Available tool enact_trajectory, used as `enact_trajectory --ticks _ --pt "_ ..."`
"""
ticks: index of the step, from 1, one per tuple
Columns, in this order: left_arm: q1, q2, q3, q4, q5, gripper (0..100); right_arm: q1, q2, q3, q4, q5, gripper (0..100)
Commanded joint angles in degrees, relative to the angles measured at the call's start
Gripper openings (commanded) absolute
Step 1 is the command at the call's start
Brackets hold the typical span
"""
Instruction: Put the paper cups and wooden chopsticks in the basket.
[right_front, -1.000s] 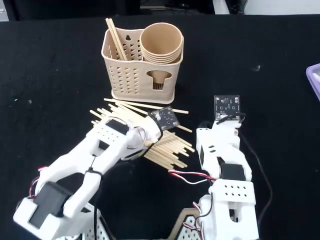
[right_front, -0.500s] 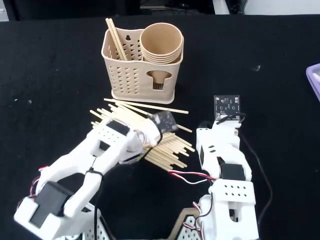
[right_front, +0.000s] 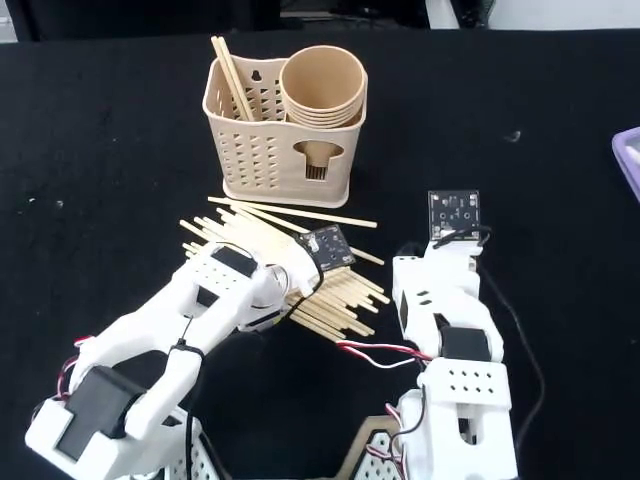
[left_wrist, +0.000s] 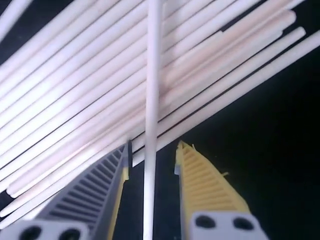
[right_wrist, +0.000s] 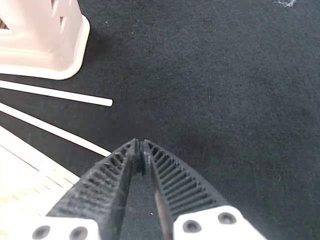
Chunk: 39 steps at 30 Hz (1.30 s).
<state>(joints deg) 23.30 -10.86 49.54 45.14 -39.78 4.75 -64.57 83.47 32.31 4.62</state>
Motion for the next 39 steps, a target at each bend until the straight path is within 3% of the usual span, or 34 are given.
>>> enact_trajectory --ticks 1,4,13,19,25,36,39 --pt "1.9 1.1 1.6 -0.4 -0.2 9 1.1 -1.5 -0.2 -1.3 -0.3 1.1" --pt "3.9 1.1 2.0 1.1 -0.3 2 1.1 -1.5 -0.2 -1.3 -0.3 1.1" --pt "4.5 1.0 2.5 2.5 -0.3 3 1.1 -1.5 -0.2 -1.3 -0.3 1.1" --pt "4.7 -0.2 0.4 11.7 -3.0 3 1.1 -1.5 -0.2 -1.3 -0.3 1.1" --pt "3.2 -5.8 0.5 15.4 -4.7 3 1.1 -1.5 -0.2 -1.3 -0.3 1.1" --pt "1.5 -14.2 4.2 11.3 -4.5 3 1.3 -1.5 -0.2 -1.3 -0.3 1.1" --pt "1.1 -14.2 4.4 8.1 -3.5 3 4.5 -1.6 -0.7 -1.3 -0.7 1.1"
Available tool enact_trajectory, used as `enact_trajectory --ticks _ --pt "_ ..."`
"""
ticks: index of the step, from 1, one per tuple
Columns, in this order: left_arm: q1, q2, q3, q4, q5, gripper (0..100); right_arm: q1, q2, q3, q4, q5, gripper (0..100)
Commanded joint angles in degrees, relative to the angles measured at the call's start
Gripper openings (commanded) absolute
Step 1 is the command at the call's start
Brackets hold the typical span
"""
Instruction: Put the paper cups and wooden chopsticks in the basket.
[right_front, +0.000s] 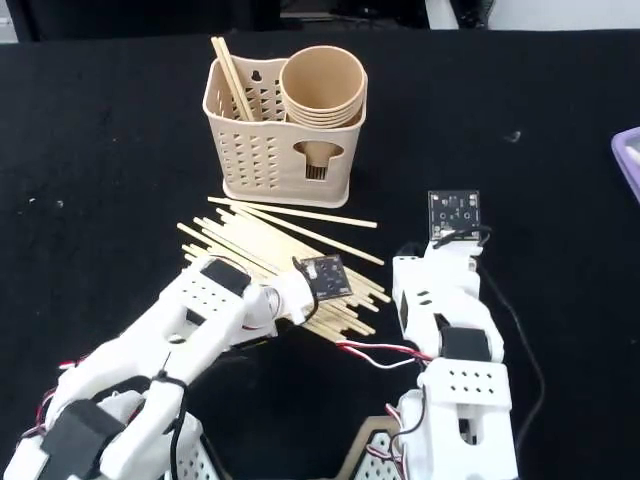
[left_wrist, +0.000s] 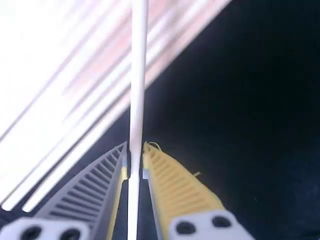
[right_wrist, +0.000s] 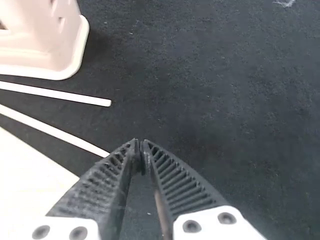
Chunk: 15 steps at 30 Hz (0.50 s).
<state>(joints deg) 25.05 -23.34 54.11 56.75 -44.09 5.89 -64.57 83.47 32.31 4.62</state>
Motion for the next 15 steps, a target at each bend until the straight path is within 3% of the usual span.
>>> enact_trajectory --ticks 1,5,8,15 --pt "-0.5 -1.4 -0.5 -4.5 2.5 3 4.4 -1.6 -0.7 -1.4 -0.8 1.1" --pt "0.3 -0.4 -1.4 -9.8 9.8 15 5.6 -1.6 -1.0 -1.4 -2.0 1.1" --pt "0.2 0.9 -1.3 -13.1 10.5 22 6.0 -1.6 -1.0 -1.4 -3.2 1.1" --pt "-1.1 0.4 -0.9 -13.3 11.3 17 5.5 -1.6 -1.0 -1.4 -3.2 1.1"
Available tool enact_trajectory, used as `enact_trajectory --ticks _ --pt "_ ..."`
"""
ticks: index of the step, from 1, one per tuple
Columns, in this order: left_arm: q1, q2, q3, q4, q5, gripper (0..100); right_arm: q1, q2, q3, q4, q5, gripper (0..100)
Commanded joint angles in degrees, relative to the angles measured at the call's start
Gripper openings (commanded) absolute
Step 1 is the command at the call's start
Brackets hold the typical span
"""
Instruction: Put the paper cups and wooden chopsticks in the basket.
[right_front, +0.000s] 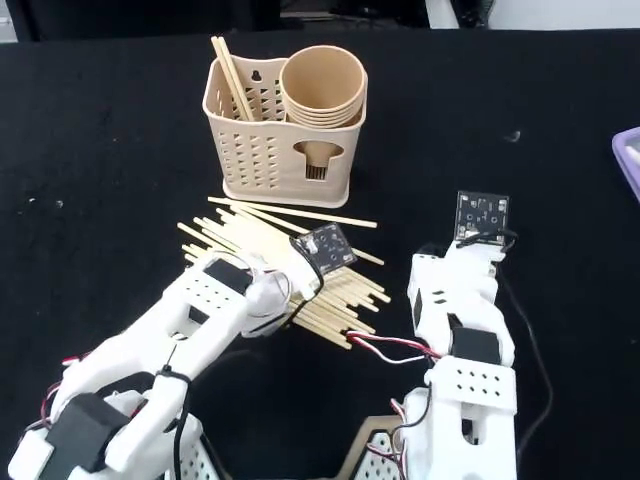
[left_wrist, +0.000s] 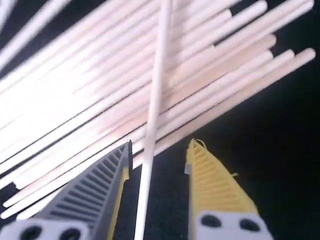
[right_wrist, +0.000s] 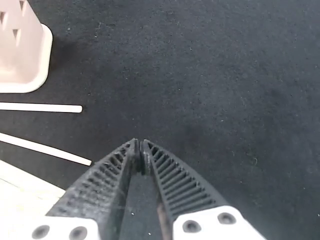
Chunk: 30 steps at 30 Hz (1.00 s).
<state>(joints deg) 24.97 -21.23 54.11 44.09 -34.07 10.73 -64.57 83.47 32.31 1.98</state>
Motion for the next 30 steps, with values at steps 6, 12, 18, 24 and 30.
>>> enact_trajectory --ticks 6,12,18,24,30 --pt "-1.6 -9.9 3.5 0.4 4.6 18 0.6 -1.6 -1.0 -1.4 -0.5 1.1" --pt "-4.3 -17.6 8.2 -1.3 14.5 23 0.5 -1.6 -1.0 -1.2 -0.5 1.1" --pt "-18.4 -33.4 5.6 13.1 24.5 23 0.5 -1.6 -2.9 1.0 -0.5 1.1" --pt "-34.0 -46.4 7.1 19.8 26.8 23 -7.1 -1.2 -17.3 21.2 6.4 1.2" --pt "-41.7 -47.4 11.5 17.6 35.5 23 -23.1 -0.9 -22.7 30.8 13.6 3.8"
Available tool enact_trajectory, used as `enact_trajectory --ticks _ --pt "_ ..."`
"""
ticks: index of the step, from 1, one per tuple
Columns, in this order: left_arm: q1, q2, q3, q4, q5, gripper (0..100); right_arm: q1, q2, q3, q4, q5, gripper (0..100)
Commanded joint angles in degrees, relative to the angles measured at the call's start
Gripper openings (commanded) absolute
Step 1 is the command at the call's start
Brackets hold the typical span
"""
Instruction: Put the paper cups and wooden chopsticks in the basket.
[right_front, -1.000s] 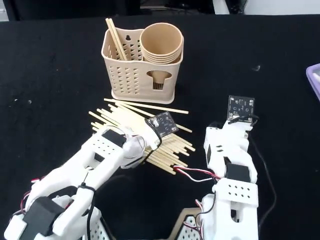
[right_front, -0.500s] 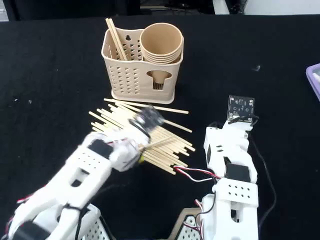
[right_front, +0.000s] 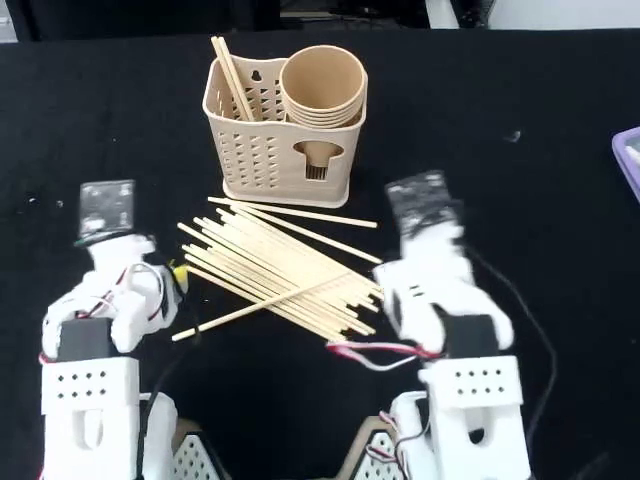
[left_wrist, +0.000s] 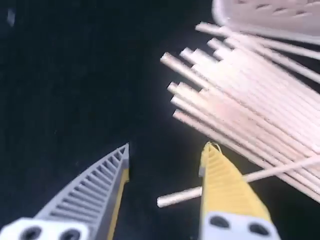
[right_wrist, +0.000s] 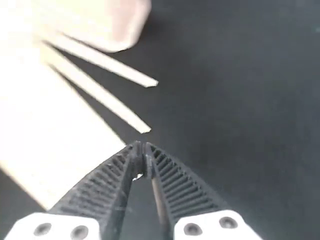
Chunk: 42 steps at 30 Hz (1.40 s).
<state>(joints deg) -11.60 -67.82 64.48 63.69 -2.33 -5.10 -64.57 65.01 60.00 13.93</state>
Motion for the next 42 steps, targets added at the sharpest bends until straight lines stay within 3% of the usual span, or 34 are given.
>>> enact_trajectory --ticks 1,4,7,14,22,29,34,38,42 --pt "-7.3 -0.5 1.7 -3.4 4.1 23 -10.0 -0.3 -4.6 3.8 1.8 6.4" --pt "-11.6 0.7 2.8 -6.3 7.0 23 -18.1 3.8 -4.6 4.2 5.8 12.1" --pt "-13.3 2.6 3.0 -7.1 8.0 23 -24.2 10.9 -4.6 1.5 6.9 11.3" --pt "-13.7 4.7 3.3 -8.1 8.1 23 -30.5 29.0 -5.2 -13.5 7.4 11.6" --pt "-19.2 4.7 2.9 -8.2 9.7 23 -31.0 49.8 -16.9 -16.1 11.2 11.7" --pt "-19.4 4.7 2.9 -8.2 9.8 23 -31.1 61.6 -22.5 -16.5 11.4 11.6" --pt "-19.4 4.6 2.8 -8.2 9.8 23 -31.0 63.1 -22.3 -14.3 15.1 10.6" --pt "-19.4 4.6 2.8 -8.2 9.8 23 -30.9 60.1 -22.2 -11.0 15.7 1.4" --pt "-19.4 4.6 2.8 -8.2 9.8 23 -30.9 55.8 -19.8 -8.3 15.8 1.2"
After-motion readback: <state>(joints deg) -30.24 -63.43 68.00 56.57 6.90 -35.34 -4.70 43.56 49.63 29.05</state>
